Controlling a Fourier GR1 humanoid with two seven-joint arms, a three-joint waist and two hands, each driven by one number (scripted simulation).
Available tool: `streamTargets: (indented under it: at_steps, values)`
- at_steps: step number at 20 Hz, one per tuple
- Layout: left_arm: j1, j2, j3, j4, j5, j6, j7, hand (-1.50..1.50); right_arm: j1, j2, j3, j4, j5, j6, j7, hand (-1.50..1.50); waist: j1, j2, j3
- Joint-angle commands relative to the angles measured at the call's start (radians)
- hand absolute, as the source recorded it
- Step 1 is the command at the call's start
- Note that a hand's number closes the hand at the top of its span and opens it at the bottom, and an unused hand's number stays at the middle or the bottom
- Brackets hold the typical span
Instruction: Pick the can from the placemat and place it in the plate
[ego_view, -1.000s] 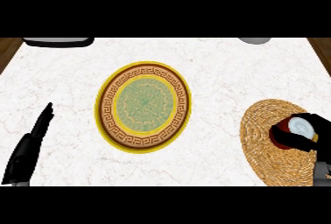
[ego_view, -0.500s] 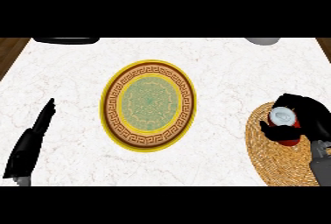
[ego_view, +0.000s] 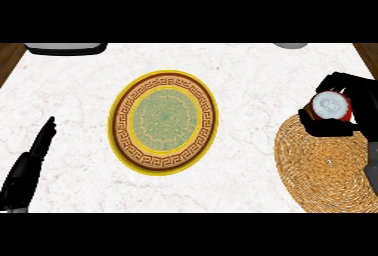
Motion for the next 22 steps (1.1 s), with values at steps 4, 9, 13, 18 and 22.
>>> streamTargets:
  at_steps: [4,9,13,18,22]
  values:
    - [0.009,0.009,0.016,-0.013,0.013,-0.030,0.017,0.00,-0.093,0.033,-0.008,-0.244,-0.112,0.082,-0.021,1.50,-0.004,-0.003,0.000]
    - [-0.019,-0.004,0.018,-0.004,-0.011,-0.024,0.030,0.00,-0.177,0.131,0.079,-0.313,-0.118,0.159,0.072,1.50,0.004,0.001,0.000]
    - [-0.002,-0.035,0.009,0.028,-0.033,-0.014,-0.010,0.00,-0.285,0.243,0.172,-0.339,-0.064,0.207,0.235,1.50,0.004,0.001,-0.001]
    - [-0.047,-0.033,0.022,0.029,-0.028,-0.031,0.016,0.00,-0.455,0.441,0.243,-0.119,0.012,0.151,0.294,1.50,0.010,0.004,0.000]
    - [-0.079,-0.040,0.022,0.023,-0.055,-0.015,0.052,0.00,-0.553,0.528,0.201,0.062,-0.007,0.162,0.294,1.50,0.009,0.005,0.000]
